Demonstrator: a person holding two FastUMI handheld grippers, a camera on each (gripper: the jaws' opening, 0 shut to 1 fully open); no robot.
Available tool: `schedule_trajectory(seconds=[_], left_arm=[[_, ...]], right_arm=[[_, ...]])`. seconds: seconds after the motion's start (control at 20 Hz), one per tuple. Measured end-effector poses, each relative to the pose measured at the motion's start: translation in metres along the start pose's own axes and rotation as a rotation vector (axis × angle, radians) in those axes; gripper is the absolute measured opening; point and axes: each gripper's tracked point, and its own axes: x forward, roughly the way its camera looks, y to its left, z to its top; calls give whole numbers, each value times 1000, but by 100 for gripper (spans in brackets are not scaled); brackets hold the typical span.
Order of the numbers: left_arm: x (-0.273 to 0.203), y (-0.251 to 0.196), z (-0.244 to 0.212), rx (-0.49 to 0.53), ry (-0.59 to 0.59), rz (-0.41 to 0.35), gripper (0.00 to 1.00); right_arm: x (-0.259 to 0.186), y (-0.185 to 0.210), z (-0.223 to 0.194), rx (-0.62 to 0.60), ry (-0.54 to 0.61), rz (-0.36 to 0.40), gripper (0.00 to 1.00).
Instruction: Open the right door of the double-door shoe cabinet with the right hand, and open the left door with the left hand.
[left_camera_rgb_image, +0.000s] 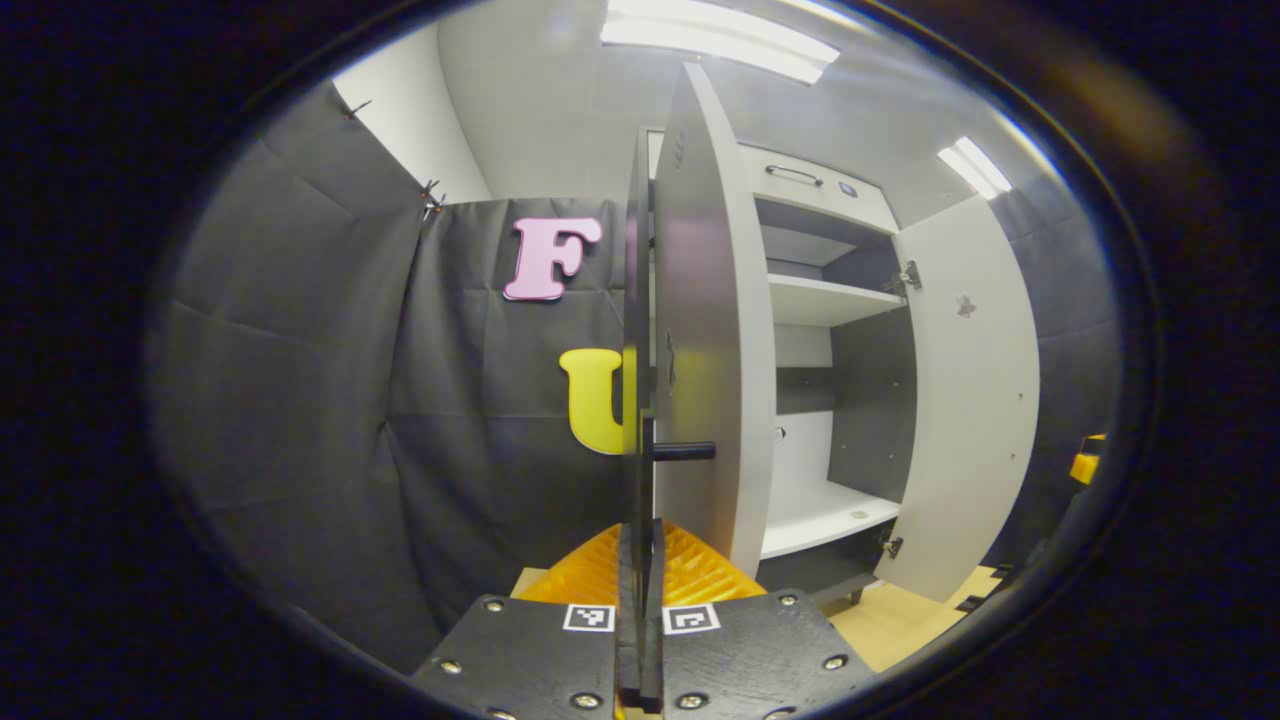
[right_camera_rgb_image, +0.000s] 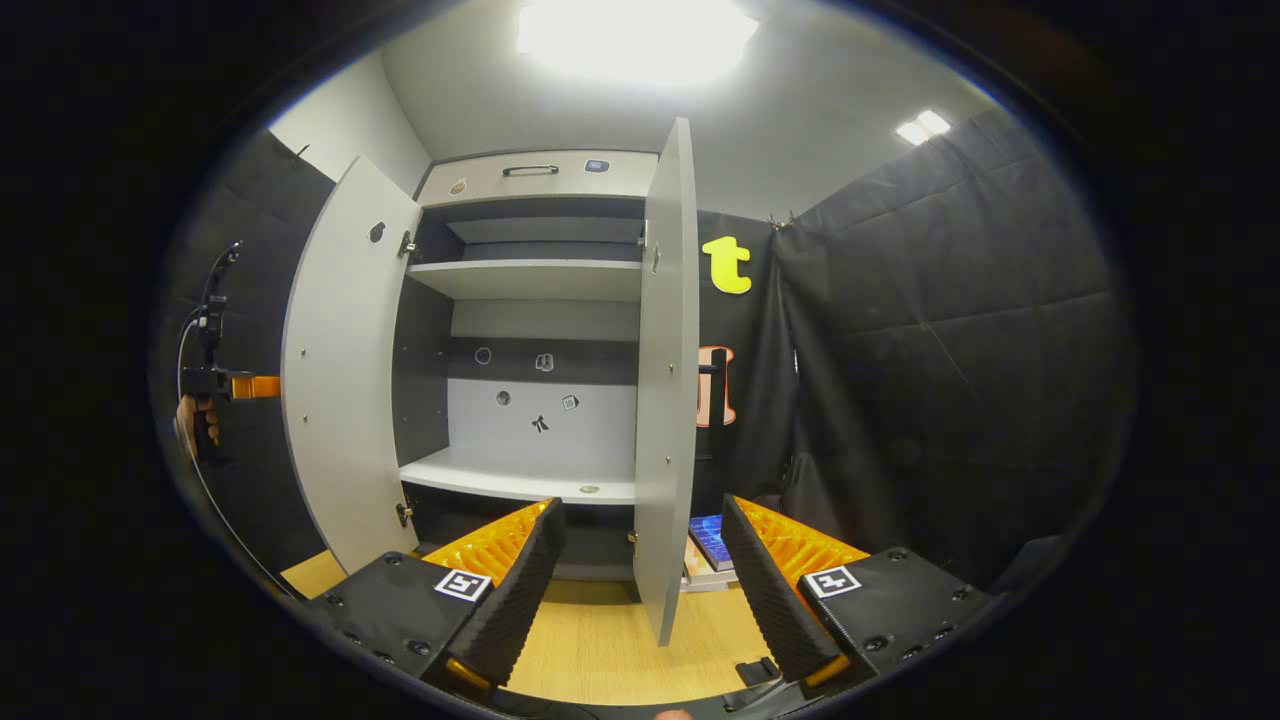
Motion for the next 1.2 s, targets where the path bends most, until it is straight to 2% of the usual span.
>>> schedule_trajectory(seconds=[0.25, 0.6, 0.85, 1.2], left_arm=[[-15, -2, 6, 14, -29, 23, 2], [-32, -17, 10, 67, -54, 41, 2], [-46, -9, 0, 155, -15, 108, 2], [-67, -7, -17, 99, 36, 210, 3]], right_arm=[[-1, 11, 11, -5, -28, 39, 98], [-4, 3, 11, -6, -50, 111, 98], [-3, -14, 5, 20, -45, 126, 98], [-6, -24, 0, 28, -47, 145, 98]])
